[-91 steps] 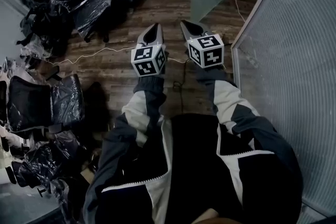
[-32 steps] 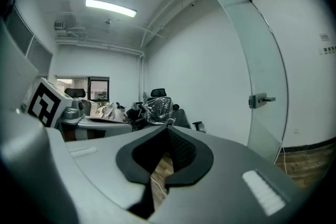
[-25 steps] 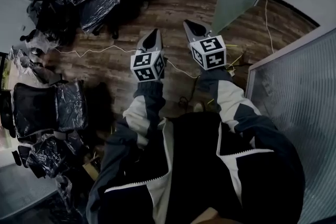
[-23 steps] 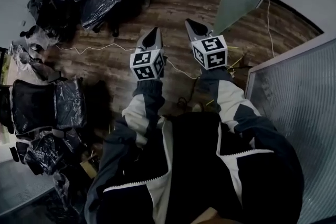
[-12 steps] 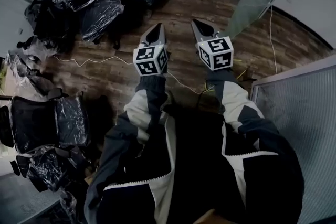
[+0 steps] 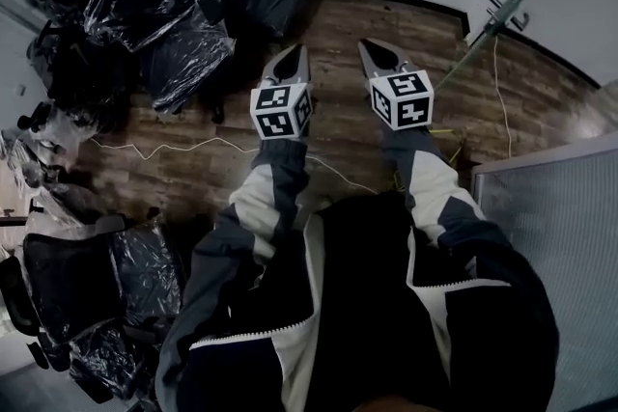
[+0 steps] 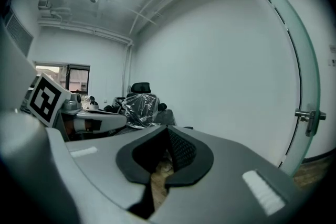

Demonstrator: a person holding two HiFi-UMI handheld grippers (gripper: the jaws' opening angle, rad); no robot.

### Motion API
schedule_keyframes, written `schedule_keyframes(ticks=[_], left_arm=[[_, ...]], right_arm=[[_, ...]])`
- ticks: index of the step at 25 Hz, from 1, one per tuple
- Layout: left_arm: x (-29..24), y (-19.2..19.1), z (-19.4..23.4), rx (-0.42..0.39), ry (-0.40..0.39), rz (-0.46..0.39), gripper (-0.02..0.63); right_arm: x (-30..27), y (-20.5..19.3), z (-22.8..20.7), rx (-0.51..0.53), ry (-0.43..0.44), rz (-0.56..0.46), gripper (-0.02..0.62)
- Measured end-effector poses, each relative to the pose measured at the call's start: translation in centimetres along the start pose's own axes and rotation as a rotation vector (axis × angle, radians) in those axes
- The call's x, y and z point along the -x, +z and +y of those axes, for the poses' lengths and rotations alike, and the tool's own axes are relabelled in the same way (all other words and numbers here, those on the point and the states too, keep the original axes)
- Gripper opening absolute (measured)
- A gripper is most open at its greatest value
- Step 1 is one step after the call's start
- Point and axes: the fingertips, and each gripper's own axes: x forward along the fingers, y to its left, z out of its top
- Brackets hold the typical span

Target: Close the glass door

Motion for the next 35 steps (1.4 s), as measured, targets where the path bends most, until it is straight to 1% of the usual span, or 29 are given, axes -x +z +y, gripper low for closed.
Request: schedule_keyframes(ticks=[3,8,11,15,17,19,25,28,31,33,35], left_arm=[[-1.2,-0.2,2.5,0.012,-0.008,0.004,0.002],[-4.5,-0.3,5.2,0.030,-0.017,0.018,0.002],[-7.3,-0.3,6.5,0.022,-0.012,0.019,0.002],[-12.9,0.3,8.4,0.009,-0.011,0.030,0.002],[-16.2,0.9,9.1,-0.003,-0.020,0.028,0.002],[-20.2,2.0,9.1,-0.021,-0.041,0.032,0.002],[-32.0,5.0,8.4,-0.079,-0.076,0.059,0.002],[-36.7,5.8,7.5,-0.099,-0.107,0.062,0.002],[-40.8,6.1,6.7,-0.096,-0.145,0.067,0.002],[-43.7,6.5,5.6,-0.095,-0.184,0.063,0.002],[-46.5,6.4,4.6,-0.101,-0.237,0.067,0.002]], right_arm=[[-2.5,0.6,-0.1,0.004,-0.018,0.015,0.005],[-6.8,0.7,-1.0,0.005,-0.023,0.039,0.005],[-9.7,0.5,-2.9,-0.018,-0.024,0.045,0.005],[-14.5,0.8,-6.8,-0.036,-0.026,0.035,0.005],[-17.2,0.9,-9.4,-0.049,-0.028,0.030,0.005],[-19.8,1.3,-12.8,-0.065,-0.037,0.028,0.005],[-25.5,4.4,-24.0,-0.093,-0.085,-0.012,0.005],[-26.9,4.9,-28.6,-0.115,-0.132,-0.024,0.005],[-27.6,4.4,-32.2,-0.128,-0.178,-0.012,0.005],[-27.8,4.4,-34.8,-0.132,-0.220,-0.008,0.005],[-27.8,4.2,-37.2,-0.135,-0.282,-0.011,0.005]])
